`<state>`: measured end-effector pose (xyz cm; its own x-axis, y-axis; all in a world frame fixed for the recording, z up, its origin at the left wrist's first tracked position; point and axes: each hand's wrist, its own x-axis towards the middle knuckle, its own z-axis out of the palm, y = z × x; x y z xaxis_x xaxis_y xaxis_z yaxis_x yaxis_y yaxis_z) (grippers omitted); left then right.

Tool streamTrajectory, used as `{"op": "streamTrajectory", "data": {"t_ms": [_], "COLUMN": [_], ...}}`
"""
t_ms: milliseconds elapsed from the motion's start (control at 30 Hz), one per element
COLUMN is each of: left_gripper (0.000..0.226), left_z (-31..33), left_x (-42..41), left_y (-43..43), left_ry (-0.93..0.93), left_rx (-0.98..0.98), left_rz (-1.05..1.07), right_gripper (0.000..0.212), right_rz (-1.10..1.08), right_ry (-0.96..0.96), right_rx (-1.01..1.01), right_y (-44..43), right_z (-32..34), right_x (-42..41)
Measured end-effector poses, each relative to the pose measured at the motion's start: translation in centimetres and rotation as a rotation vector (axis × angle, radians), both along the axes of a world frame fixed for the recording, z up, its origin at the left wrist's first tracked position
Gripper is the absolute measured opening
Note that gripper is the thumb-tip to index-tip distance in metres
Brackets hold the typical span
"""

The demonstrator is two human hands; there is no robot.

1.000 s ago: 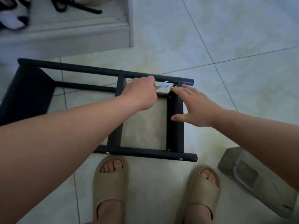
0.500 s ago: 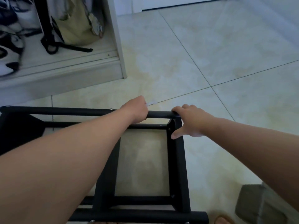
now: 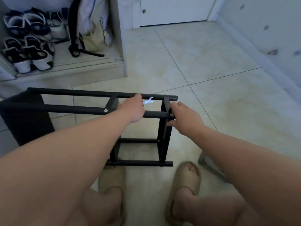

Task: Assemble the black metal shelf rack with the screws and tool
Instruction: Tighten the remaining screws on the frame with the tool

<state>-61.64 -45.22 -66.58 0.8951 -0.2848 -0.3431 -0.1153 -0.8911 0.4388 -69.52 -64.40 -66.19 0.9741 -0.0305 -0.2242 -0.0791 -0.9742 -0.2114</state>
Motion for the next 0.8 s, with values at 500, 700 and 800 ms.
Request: {"op": "streamTrajectory", "data": {"t_ms": [500, 700, 800], "left_gripper": [0.013, 0.014, 0.012], "left_z": [-3.8, -4.5, -4.3], "left_x": [-19.0, -22.2, -23.2], "left_y": [4.1, 5.4, 5.9], "left_ry": [-0.017, -0.015, -0.012], "left_rx": [-0.029, 0.009, 0.045], "left_rz": [0.023, -0.009, -0.015], "right_gripper": [0.04, 0.046, 0.047], "right_rz": [0.018, -0.019, -0.043], "right_ry": [-0.05, 0.034, 0.085], "right_rx": [-0.206, -0.108, 0.013], "right_y": [5.2, 6.9, 7.1], "right_z": [-3.6, -4.3, -3.7], "right_x": [-20.0, -23.6, -24.0]}}
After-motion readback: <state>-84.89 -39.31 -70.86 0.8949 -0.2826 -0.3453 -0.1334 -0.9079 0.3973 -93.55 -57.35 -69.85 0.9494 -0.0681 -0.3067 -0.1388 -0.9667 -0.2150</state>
